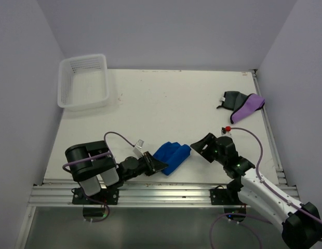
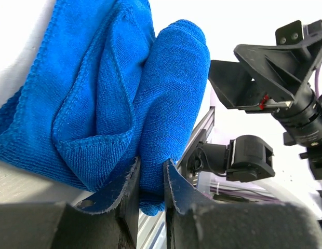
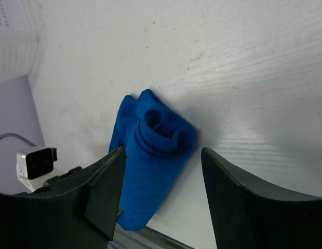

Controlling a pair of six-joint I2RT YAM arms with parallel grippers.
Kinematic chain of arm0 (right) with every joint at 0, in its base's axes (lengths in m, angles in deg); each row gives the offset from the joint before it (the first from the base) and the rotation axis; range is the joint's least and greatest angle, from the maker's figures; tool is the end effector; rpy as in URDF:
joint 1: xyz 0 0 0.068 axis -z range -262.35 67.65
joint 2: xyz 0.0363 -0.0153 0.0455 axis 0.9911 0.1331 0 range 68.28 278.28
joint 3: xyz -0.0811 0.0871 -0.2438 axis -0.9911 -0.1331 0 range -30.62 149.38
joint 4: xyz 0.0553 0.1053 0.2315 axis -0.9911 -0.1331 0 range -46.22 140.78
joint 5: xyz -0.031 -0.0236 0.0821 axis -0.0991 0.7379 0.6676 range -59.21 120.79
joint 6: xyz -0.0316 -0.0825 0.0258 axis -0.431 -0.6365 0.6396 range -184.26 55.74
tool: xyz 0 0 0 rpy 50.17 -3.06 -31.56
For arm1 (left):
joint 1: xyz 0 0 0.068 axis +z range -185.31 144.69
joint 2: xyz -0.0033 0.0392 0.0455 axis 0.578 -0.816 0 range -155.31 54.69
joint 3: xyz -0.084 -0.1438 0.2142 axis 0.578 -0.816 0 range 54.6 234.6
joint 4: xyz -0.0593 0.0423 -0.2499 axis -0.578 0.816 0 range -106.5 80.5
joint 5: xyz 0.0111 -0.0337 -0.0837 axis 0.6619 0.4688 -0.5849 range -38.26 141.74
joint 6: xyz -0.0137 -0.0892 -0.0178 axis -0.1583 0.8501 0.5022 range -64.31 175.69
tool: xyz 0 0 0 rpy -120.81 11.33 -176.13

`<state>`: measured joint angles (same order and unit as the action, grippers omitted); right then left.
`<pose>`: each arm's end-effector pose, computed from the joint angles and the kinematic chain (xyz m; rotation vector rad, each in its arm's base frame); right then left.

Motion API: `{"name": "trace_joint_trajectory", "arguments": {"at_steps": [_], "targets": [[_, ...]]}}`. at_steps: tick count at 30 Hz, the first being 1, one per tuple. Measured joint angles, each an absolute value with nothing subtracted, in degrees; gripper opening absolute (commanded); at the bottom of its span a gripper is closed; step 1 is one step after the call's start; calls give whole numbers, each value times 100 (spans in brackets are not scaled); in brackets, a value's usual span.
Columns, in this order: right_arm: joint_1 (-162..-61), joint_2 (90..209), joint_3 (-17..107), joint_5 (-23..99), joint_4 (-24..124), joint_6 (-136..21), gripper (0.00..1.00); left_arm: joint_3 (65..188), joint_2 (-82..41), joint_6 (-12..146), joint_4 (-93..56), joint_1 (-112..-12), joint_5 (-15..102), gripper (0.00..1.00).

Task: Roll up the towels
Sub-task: Roll the towel

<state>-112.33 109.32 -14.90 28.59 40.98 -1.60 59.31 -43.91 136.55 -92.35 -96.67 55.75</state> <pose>0.1714 0.0953 0.1457 0.6749 2.2199 0.8404 0.1255 -0.2177 0.0773 -0.4355 2.1985 -1.5134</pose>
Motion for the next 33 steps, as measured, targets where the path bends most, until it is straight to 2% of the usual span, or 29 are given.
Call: {"name": "trace_joint_trajectory", "arguments": {"at_steps": [9, 13, 16, 22, 33], "targets": [[-11598, 10958, -2019, 3333, 5084, -169, 64, 5920, -4573, 14029, -9395, -9479, 5333, 0], [-11919, 10844, -2338, 3331, 5436, -82, 73, 5918, -4704, 14195, -9535, -9326, 5127, 0], [-12260, 10897, -2458, 3301, 5641, -36, 76, 5916, -4721, 14280, -9550, -9259, 5042, 0], [-12483, 11701, -2462, 3285, 6452, 93, 80, 5896, -4721, 14372, -9565, -9226, 5027, 0], [-12549, 12836, -2480, 3224, 7709, 290, 80, 5881, -4734, 14619, -9563, -9187, 5029, 0]]}}
